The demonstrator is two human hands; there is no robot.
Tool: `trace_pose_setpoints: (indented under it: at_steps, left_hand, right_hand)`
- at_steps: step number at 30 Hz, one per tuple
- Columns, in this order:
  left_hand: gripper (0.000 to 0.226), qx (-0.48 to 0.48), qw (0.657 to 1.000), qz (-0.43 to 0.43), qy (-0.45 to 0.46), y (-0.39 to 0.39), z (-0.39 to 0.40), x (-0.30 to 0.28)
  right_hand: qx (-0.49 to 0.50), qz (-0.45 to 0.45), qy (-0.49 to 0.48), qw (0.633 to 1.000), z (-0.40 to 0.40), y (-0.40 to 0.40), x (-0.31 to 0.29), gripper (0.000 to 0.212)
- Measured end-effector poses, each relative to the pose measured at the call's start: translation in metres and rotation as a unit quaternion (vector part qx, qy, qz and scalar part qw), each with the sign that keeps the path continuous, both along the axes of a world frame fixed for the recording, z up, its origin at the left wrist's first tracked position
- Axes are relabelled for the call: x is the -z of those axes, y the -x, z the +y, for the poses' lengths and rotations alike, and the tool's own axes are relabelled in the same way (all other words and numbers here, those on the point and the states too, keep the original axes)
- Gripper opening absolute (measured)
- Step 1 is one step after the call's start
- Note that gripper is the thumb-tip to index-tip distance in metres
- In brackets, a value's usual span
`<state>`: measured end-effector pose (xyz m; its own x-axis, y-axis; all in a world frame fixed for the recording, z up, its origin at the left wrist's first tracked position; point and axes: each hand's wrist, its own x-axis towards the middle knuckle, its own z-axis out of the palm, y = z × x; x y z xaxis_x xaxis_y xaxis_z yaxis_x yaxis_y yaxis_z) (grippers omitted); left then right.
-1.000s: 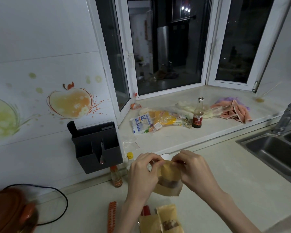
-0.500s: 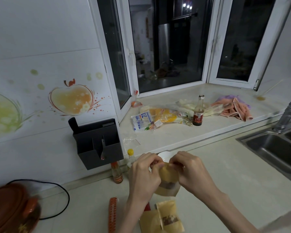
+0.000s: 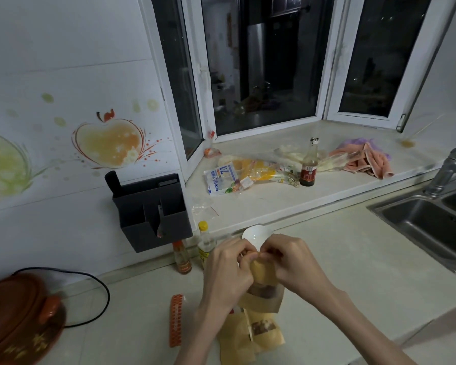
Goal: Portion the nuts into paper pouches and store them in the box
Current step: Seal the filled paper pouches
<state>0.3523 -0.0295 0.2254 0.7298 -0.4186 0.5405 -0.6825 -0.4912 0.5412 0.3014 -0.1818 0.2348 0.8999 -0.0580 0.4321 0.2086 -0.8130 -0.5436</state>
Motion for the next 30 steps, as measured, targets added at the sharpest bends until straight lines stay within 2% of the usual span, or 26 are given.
trace_pose_setpoints:
  at_steps: [2, 6, 8, 11, 13, 16, 20, 26, 30]
  left_hand:
    - [0.014, 0.000, 0.999, 0.021, 0.029, 0.000, 0.001, 0.005]
    - [0.017, -0.020, 0.985, 0.136, 0.106, 0.002, -0.001, 0.024]
    - [0.017, -0.045, 0.961, 0.226, 0.152, -0.001, -0.001, 0.035]
    - [0.019, -0.074, 0.920, 0.320, 0.213, -0.003, 0.000, 0.045]
    - [0.019, -0.089, 0.904, 0.344, 0.237, -0.004, -0.001, 0.050]
    - [0.009, -0.091, 0.874, 0.407, 0.250, -0.005, -0.002, 0.062]
    - [0.022, -0.029, 0.806, 0.549, 0.219, 0.008, -0.011, 0.094]
    - [0.032, -0.055, 0.736, 0.645, 0.200, 0.034, -0.013, 0.153]
    - [0.034, -0.054, 0.708, 0.688, 0.150, 0.044, 0.001, 0.174]
  right_hand:
    - [0.012, 0.007, -0.054, 0.998, 0.000, 0.000, 0.004, 0.008]
    - [0.050, 0.075, -0.219, 0.971, -0.005, 0.002, 0.019, 0.012]
    - [0.057, 0.121, -0.293, 0.947, -0.011, 0.007, 0.029, 0.010]
    - [0.035, 0.208, -0.395, 0.894, -0.018, 0.019, 0.046, 0.027]
    - [0.005, 0.264, -0.403, 0.876, -0.018, 0.028, 0.057, 0.031]
    - [-0.005, 0.298, -0.401, 0.866, -0.015, 0.037, 0.075, 0.034]
    - [0.073, 0.294, -0.476, 0.826, -0.013, 0.038, 0.105, 0.023]
    - [0.122, 0.369, -0.486, 0.783, -0.012, 0.057, 0.166, 0.017]
    - [0.203, 0.388, -0.497, 0.749, -0.011, 0.073, 0.207, 0.015]
